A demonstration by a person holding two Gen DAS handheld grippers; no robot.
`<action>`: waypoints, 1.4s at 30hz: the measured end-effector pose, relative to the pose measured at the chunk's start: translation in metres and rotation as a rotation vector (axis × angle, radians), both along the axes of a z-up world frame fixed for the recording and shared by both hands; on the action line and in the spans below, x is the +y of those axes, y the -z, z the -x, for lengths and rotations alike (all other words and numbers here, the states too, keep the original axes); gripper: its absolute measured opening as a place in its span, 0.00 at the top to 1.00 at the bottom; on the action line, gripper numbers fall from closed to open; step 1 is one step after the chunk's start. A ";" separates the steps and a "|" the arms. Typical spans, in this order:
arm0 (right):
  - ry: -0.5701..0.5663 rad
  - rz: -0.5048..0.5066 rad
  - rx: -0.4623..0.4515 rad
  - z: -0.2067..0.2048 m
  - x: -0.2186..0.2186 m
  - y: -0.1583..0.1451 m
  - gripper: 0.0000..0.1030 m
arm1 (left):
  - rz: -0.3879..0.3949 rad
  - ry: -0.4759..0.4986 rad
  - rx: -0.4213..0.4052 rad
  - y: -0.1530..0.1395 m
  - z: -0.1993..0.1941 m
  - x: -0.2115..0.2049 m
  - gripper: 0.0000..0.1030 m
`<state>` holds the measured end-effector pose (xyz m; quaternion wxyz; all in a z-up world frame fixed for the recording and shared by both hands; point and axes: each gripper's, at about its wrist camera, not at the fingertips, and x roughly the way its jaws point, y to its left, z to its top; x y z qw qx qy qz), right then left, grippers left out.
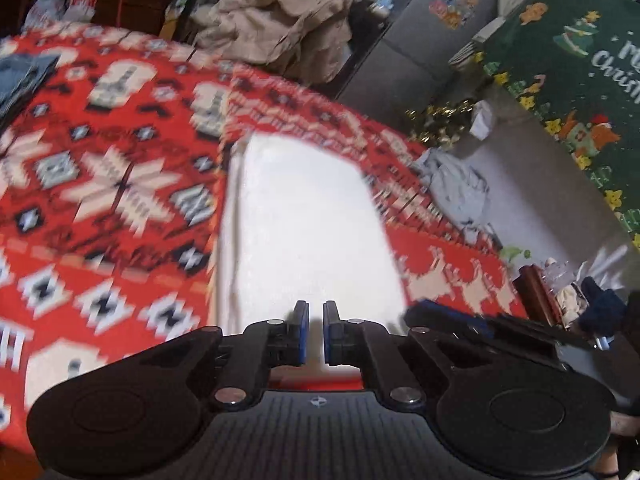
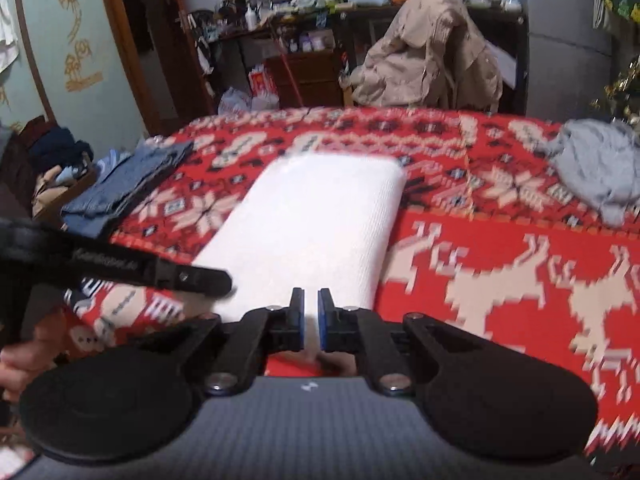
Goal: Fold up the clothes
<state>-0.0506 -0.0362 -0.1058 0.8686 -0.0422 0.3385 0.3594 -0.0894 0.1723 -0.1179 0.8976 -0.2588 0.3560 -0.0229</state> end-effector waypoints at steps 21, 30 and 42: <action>0.073 0.002 -0.007 -0.063 0.031 -0.005 0.98 | -0.084 -0.047 0.036 -0.005 -0.070 0.007 0.93; 0.078 0.033 0.015 -0.070 0.038 0.020 0.98 | -0.100 -0.034 0.055 0.009 -0.068 0.017 0.94; 0.095 -0.024 0.026 -0.127 0.057 -0.005 0.96 | -0.133 -0.054 0.059 -0.006 -0.134 0.030 0.93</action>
